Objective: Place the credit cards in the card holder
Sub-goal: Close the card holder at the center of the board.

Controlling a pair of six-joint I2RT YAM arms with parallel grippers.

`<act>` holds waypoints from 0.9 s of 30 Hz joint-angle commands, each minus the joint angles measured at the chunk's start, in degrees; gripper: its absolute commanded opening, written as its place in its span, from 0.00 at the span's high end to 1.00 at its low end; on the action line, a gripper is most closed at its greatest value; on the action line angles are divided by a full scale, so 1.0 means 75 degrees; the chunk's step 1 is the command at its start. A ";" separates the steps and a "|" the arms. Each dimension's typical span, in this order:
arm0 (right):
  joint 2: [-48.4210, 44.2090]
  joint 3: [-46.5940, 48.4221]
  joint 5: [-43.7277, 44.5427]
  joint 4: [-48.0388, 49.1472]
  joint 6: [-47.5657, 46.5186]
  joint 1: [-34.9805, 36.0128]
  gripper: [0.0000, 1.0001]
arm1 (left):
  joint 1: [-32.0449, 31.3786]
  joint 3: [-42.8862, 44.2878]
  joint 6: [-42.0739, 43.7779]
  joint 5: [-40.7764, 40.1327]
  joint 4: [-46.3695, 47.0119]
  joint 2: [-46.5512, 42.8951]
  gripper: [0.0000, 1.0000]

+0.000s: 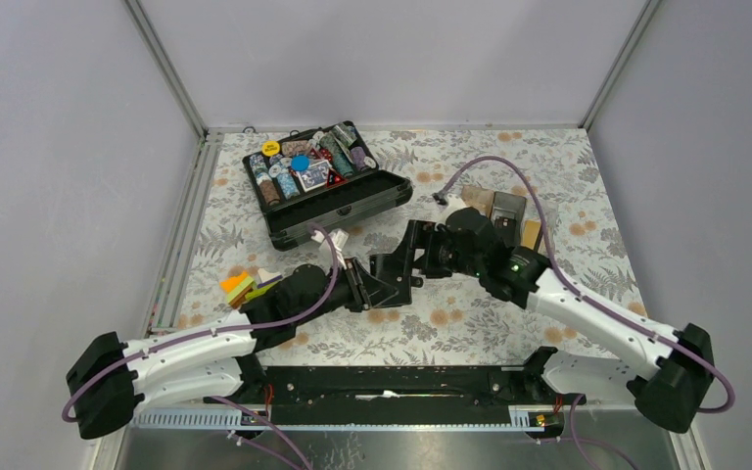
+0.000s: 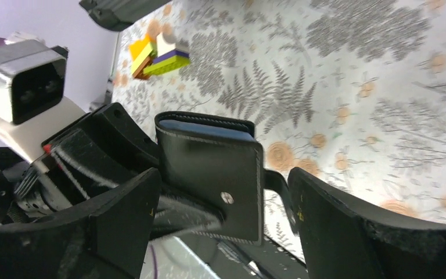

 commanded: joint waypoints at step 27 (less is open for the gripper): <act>-0.0870 -0.0940 -0.1488 0.0396 -0.0789 -0.0612 0.63 | 0.0459 -0.0178 0.0307 -0.0098 -0.0294 -0.1330 1.00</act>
